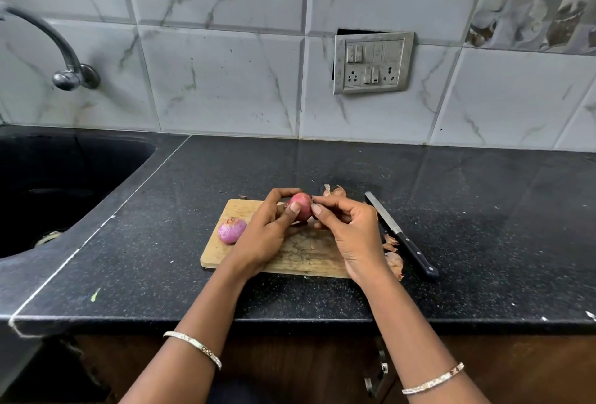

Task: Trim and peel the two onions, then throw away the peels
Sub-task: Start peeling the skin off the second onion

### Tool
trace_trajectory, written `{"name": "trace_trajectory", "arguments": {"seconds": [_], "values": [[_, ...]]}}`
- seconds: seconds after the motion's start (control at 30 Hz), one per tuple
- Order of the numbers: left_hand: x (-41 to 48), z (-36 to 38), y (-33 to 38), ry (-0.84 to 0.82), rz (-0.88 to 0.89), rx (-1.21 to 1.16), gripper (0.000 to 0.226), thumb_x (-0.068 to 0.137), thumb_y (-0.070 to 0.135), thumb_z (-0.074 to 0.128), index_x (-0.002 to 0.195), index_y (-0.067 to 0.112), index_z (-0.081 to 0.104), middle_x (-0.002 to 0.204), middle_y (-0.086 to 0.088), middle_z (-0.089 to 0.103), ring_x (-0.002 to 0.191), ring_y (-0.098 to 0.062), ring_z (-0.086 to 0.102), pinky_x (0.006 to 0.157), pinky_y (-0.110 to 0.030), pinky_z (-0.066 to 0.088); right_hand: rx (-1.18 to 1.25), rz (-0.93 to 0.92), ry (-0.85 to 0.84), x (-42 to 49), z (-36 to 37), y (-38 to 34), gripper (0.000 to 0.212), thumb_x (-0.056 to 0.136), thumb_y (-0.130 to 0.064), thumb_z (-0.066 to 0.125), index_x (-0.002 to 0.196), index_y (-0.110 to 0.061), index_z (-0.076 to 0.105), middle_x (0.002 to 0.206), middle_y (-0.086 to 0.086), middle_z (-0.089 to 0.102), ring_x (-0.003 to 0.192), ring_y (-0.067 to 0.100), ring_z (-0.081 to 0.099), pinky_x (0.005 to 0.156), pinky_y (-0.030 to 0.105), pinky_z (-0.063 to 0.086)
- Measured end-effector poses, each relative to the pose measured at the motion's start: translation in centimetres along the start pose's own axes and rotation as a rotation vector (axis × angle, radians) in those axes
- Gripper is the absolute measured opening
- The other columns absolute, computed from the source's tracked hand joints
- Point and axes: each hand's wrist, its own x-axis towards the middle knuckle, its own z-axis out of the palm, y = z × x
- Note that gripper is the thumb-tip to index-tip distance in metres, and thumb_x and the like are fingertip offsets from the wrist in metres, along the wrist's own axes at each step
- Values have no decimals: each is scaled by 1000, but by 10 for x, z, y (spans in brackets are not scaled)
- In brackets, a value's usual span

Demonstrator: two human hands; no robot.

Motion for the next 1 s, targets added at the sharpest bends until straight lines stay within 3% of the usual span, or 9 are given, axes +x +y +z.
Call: {"name": "trace_trajectory", "arguments": {"seconds": [0.07,0.13,0.3,0.37,0.53,0.67,0.8,0.93,1.0], "values": [[2,-1,-2,-19,-43,-48,21,105,13,47,124,11,56,114,-17,67,106,-22,69,99,-40,56,-4,-21,16,0,-2,1,11,84,-10,80,94,-13,81,89,7,78,87,30,74,88,52,59],[3,-2,-2,-33,-70,-69,19,105,13,46,121,12,57,117,-19,66,107,-22,70,97,-37,57,-52,-37,25,0,-1,0,7,83,-9,81,88,-15,80,83,4,77,79,21,71,82,48,60],[3,-2,0,-46,-99,-79,23,105,11,48,126,6,55,120,-23,66,106,-24,69,94,-33,58,-356,-153,24,0,2,0,10,89,-8,72,84,-17,71,77,-12,68,77,2,63,74,13,43],[2,-2,2,-46,-97,-81,23,105,11,48,126,6,55,122,-21,65,105,-22,70,90,-29,59,-440,-185,-3,0,2,-1,10,93,-10,67,87,-18,65,80,-13,64,82,0,59,75,8,38],[1,-1,2,-75,-73,-116,29,107,13,43,133,9,56,116,-13,67,101,-18,71,90,-32,59,-460,-160,-52,-1,4,-1,8,99,-11,57,94,-16,61,87,-8,63,86,9,59,76,22,44],[2,0,3,-93,-66,-69,31,109,16,39,130,6,59,128,-18,65,110,-22,69,92,-34,59,-474,-157,-47,-2,6,-2,11,101,-10,53,94,-16,59,86,-10,61,84,6,58,74,18,43],[2,-2,3,-47,-71,-113,27,108,16,40,126,6,58,124,-14,63,103,-24,71,87,-32,61,-417,-101,116,-1,1,1,12,99,-10,56,95,-20,61,88,-8,67,87,8,65,78,27,53],[-1,-2,2,-16,-16,-65,22,103,10,51,124,10,56,120,-9,59,100,-19,69,88,-31,60,-587,-183,102,-5,4,-9,28,88,6,62,94,-19,73,93,-15,70,92,-2,62,84,9,46],[-2,-4,1,-14,3,-14,23,99,9,59,122,16,57,123,-11,59,104,-22,67,90,-31,58,-667,-220,122,-8,8,-15,27,86,3,65,94,-20,76,91,-13,72,88,0,63,83,16,51]]}}
